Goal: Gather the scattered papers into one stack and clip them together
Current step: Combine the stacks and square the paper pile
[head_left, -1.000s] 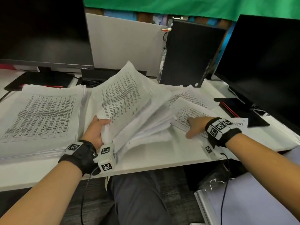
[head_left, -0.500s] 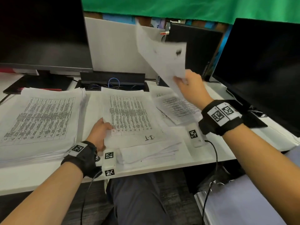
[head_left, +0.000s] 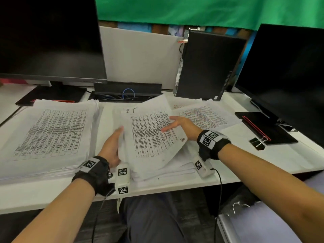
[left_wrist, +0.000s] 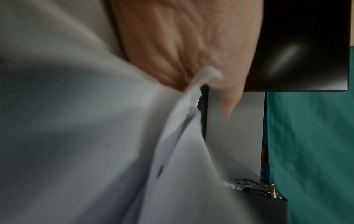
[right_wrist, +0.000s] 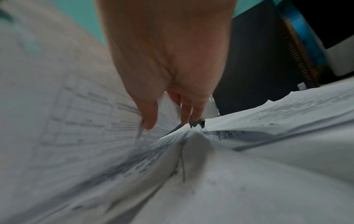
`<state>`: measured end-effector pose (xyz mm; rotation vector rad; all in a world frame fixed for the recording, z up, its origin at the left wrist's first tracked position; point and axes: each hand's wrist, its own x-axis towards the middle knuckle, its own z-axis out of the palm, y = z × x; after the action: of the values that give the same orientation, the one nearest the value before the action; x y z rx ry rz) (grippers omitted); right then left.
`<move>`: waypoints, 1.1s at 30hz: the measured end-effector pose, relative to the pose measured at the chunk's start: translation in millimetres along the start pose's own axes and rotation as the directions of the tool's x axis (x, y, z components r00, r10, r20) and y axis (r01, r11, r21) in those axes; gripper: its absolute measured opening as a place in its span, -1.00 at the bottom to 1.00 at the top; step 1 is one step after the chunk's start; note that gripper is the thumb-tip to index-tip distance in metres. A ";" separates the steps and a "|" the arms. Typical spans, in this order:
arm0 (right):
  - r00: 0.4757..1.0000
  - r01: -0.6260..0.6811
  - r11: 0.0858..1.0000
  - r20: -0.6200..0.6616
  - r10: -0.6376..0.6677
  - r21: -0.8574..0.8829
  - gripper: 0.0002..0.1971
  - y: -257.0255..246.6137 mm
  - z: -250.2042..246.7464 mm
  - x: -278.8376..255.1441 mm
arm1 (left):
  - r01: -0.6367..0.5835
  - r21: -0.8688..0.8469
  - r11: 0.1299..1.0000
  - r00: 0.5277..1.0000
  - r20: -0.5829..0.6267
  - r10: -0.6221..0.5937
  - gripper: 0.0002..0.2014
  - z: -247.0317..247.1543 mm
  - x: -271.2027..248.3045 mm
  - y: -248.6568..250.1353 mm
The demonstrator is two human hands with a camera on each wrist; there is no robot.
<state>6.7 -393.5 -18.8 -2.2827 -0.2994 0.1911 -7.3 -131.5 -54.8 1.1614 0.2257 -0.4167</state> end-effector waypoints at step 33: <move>0.877 -0.238 0.385 -0.027 0.480 -0.892 -0.28 66.9 -81.1 -15.4 | -0.077 -0.206 0.976 0.996 -0.068 0.065 -0.60 -16.6 2.8 -4.2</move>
<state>21.1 -498.7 -14.5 -3.3909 0.0443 0.6905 -5.9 -118.2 -65.8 0.9738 0.2738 -0.2872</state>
